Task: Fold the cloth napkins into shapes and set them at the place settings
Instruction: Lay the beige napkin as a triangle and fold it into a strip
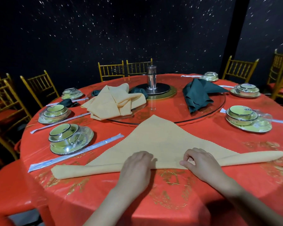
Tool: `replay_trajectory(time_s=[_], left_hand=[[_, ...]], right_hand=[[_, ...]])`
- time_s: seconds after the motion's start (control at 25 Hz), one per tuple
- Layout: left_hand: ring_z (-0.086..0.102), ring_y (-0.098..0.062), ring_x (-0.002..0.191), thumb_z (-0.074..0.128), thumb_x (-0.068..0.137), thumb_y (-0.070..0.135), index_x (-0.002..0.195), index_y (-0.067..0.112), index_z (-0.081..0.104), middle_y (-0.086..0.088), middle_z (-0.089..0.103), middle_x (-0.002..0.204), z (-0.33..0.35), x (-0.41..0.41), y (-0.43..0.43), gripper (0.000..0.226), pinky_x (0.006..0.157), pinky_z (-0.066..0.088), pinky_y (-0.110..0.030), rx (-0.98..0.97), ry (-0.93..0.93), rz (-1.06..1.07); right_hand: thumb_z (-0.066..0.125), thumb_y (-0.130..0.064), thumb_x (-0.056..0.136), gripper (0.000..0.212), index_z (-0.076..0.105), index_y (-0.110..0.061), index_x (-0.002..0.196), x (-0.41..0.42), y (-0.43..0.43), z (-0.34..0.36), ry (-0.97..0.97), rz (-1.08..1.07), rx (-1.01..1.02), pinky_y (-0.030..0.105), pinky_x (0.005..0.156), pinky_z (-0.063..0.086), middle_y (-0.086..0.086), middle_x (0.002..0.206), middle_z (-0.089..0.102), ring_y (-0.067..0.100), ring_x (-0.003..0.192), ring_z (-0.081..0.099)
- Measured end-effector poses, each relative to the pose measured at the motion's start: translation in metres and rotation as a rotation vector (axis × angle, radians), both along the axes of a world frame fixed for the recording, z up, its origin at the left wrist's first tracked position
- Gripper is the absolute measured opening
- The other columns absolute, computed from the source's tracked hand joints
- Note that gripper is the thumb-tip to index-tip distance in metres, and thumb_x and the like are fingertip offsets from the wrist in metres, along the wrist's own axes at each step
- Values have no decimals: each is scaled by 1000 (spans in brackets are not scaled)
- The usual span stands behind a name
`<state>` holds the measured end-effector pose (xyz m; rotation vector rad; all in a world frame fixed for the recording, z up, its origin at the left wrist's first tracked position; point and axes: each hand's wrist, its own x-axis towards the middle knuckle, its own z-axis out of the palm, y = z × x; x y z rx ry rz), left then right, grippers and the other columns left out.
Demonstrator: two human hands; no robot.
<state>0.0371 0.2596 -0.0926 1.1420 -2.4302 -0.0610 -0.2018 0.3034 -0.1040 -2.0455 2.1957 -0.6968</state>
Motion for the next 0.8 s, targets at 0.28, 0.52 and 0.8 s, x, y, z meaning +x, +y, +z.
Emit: replay_trajectory(time_s=[0.28, 0.52, 0.8], left_hand=[[45, -17, 130, 15, 96, 55, 133, 17, 52, -1, 49, 140, -15, -61, 34, 65, 105, 36, -39, 166, -192, -27], [-2, -15, 146, -12, 69, 61, 151, 16, 9, 0, 5, 159, -19, -63, 34, 96, 115, -5, -36, 168, -226, -60], [-6, -11, 145, -15, 65, 60, 151, 19, 5, 3, 0, 159, -16, -61, 35, 98, 116, -4, -34, 180, -252, -52]], right_hand=[[65, -43, 83, 19, 52, -32, 76, 0, 2, 1, -33, 12, -15, 29, 77, 36, -19, 72, 44, 8, 81, 47], [27, -38, 84, 54, 62, -19, 121, 5, 18, -10, 155, 140, -110, 37, 107, 36, -3, 133, 56, 15, 124, 51], [-9, -56, 72, 80, 1, -38, 148, -21, 34, -3, 255, 173, 261, 22, 110, -11, -15, 156, -2, -6, 132, -15]])
